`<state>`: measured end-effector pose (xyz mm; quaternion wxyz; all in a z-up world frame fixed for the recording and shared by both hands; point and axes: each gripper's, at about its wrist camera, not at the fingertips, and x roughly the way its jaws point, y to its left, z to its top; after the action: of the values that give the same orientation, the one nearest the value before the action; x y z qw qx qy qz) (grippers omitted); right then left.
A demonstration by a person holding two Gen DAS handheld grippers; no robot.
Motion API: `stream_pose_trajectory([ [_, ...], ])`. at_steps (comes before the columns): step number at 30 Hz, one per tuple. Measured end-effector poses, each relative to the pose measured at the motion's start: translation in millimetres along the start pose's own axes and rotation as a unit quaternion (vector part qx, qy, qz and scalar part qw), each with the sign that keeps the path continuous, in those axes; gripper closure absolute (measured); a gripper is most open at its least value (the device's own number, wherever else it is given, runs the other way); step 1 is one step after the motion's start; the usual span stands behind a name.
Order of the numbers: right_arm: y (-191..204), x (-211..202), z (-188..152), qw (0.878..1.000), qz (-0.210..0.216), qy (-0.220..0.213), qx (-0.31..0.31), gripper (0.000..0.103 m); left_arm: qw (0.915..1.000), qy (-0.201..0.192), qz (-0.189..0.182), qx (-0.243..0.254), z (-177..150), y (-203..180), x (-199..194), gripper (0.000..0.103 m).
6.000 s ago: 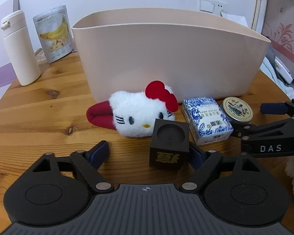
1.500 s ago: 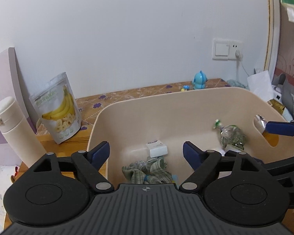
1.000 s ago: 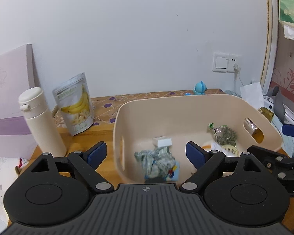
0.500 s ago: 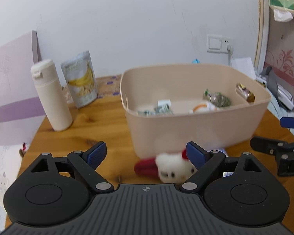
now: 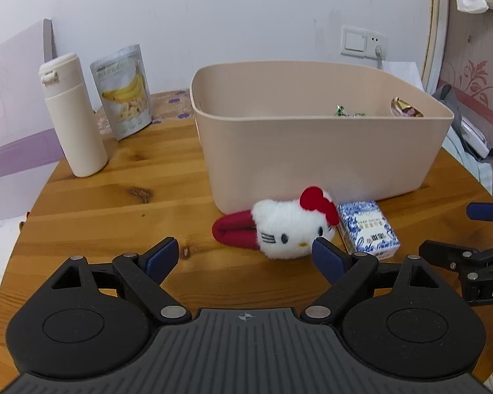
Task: Organize objects
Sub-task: 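Withdraw both tools from the bin toward the last two items, then grasp the Hello Kitty plush with left tool while right tool grasps the blue patterned box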
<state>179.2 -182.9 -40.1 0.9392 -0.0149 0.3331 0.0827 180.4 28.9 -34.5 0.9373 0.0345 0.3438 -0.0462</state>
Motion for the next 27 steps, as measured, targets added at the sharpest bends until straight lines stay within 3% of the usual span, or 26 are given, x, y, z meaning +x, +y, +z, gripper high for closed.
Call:
stream_pose_trajectory([
  [14, 6, 23, -16, 0.999, 0.016, 0.034, 0.001, 0.000, 0.9996, 0.015, -0.021, 0.009, -18, 0, 17, 0.013],
  [27, 25, 45, -15, 0.999, 0.026, 0.043, -0.021, 0.000, 0.9994, -0.007, -0.033, 0.002, -10, 2, 21, 0.013],
])
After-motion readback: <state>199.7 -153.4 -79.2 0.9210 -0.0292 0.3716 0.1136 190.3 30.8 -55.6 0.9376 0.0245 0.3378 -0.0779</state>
